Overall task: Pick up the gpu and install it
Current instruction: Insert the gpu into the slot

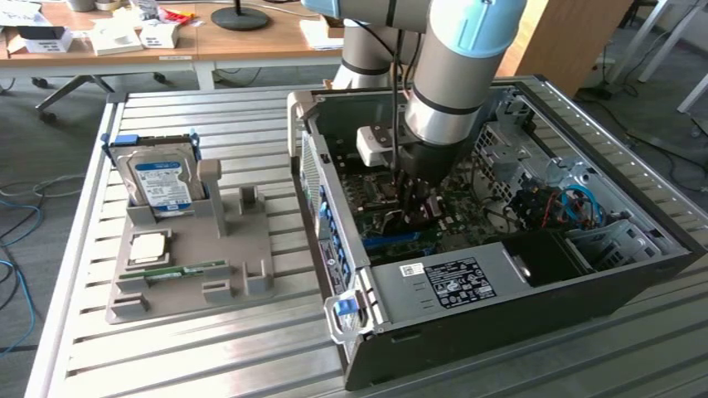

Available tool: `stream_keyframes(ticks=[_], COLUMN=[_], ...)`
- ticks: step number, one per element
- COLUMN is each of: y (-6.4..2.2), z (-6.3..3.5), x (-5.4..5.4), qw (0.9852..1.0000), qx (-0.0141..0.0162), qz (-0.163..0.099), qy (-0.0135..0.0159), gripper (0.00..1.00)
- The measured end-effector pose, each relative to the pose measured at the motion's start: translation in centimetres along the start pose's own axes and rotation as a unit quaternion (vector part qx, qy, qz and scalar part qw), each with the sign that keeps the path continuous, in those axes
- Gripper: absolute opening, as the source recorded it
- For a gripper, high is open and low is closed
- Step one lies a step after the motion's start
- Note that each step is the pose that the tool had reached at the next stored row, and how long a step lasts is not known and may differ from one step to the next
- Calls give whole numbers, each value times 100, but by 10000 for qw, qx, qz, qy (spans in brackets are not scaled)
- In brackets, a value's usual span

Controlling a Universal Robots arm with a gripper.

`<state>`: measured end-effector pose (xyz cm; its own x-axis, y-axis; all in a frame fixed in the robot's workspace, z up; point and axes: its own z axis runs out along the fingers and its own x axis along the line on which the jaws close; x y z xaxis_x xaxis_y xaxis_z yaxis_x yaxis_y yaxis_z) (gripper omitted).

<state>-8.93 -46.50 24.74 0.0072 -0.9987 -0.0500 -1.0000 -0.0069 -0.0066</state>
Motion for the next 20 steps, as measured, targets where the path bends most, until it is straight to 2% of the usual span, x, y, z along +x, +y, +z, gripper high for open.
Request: stream_keyframes(ticks=[20], y=[0], z=[15], x=[1], qw=[10000], qx=[1], qz=[12], qy=[0], gripper=[26])
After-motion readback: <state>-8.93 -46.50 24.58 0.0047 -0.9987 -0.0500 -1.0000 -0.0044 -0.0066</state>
